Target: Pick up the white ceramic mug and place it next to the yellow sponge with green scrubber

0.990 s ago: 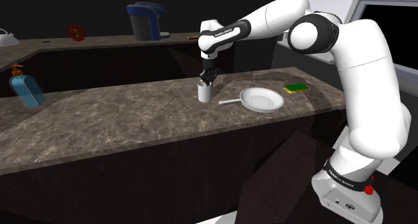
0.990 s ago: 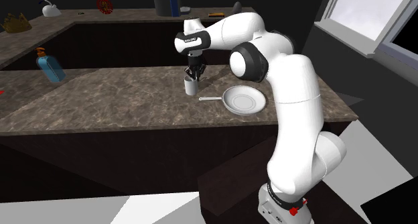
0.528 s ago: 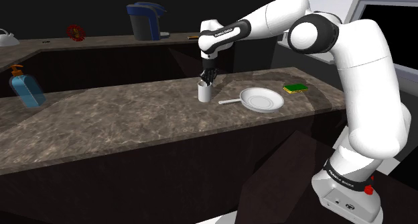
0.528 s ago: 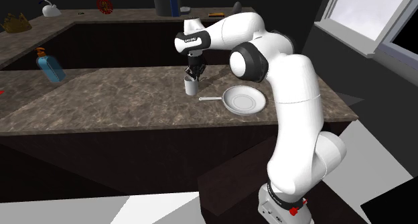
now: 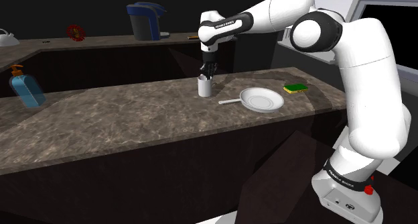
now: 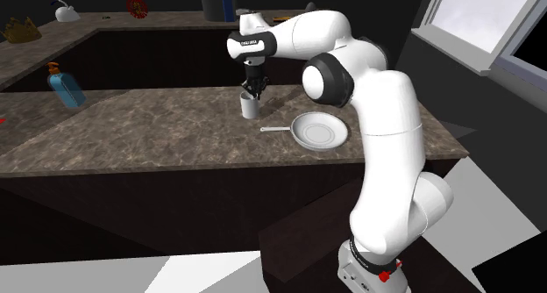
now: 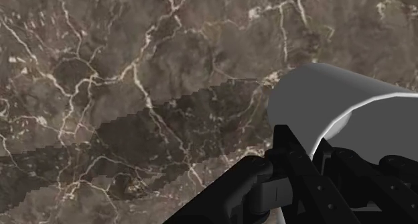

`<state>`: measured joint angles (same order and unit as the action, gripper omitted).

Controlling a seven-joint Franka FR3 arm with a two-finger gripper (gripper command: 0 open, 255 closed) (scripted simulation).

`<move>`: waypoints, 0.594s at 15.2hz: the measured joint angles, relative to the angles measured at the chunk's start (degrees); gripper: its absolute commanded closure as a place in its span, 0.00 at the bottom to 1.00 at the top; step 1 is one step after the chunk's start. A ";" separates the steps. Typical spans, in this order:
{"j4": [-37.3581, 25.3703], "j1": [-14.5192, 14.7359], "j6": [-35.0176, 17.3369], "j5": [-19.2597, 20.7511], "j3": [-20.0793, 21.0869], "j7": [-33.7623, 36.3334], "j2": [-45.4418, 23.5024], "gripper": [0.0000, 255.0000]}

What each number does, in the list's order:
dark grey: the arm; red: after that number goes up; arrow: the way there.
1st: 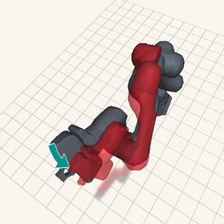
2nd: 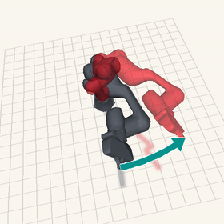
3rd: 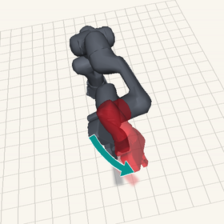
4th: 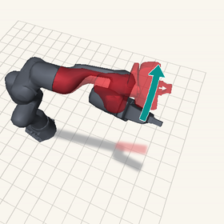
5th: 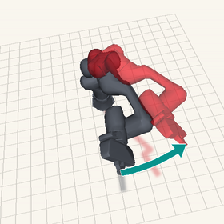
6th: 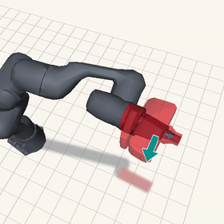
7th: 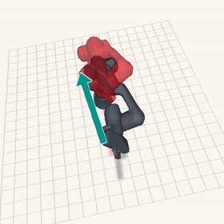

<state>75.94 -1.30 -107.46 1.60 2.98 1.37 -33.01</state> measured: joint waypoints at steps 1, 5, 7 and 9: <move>-0.97 0.04 0.86 0.00 0.01 0.02 -0.10 1.00; -3.25 0.10 3.64 -0.03 0.04 0.04 0.40 1.00; -4.48 0.05 4.98 -0.05 0.03 -0.04 0.52 1.00; -6.04 0.04 6.60 -0.06 0.03 -0.13 0.57 1.00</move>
<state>69.90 -1.27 -100.86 1.54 3.01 1.24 -32.44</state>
